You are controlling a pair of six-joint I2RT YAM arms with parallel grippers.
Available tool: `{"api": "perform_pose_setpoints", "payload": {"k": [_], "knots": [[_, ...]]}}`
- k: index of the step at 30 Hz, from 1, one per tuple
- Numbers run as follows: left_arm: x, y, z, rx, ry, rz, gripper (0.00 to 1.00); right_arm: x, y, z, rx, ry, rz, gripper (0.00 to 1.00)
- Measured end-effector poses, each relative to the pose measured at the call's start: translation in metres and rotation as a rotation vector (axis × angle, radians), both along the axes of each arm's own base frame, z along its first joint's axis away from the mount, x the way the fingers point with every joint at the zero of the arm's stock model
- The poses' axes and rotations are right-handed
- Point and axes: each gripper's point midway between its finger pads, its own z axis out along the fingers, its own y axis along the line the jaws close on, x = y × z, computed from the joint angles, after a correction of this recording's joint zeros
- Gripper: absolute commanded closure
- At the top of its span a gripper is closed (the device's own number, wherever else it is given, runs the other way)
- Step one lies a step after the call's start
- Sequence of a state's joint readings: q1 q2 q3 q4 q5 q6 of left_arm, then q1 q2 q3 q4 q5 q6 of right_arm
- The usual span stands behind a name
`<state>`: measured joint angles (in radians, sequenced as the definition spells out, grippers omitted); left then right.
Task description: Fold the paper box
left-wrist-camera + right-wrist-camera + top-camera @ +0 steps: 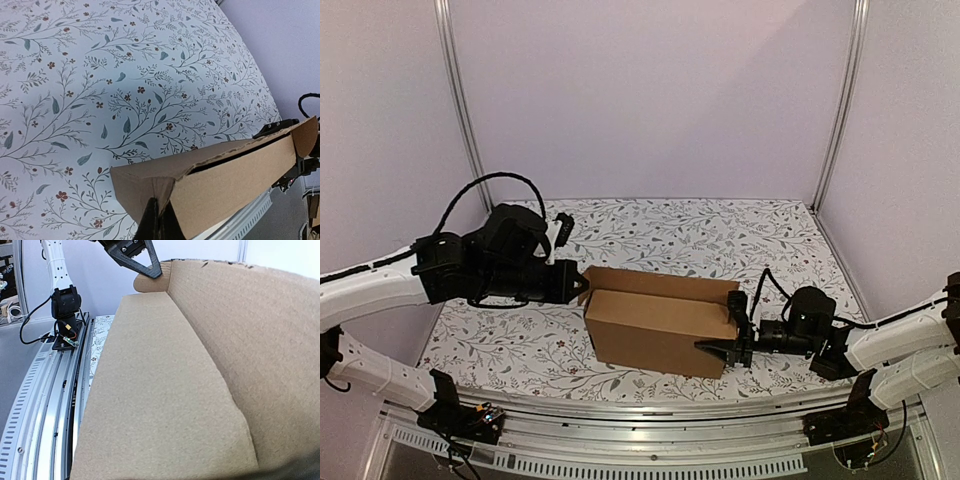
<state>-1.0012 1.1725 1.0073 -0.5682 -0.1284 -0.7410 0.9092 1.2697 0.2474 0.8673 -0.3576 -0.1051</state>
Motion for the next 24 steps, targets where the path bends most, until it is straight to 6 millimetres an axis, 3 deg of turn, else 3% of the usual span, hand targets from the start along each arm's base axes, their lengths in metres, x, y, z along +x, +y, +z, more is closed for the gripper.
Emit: {"api": "perform_pose_setpoints", "payload": {"k": [24], "knots": [[0.0087, -0.0063, 0.0065, -0.008, 0.038, 0.059, 1.00, 0.0030, 0.0037, -0.0036, 0.005, 0.031, -0.004, 0.50]]}}
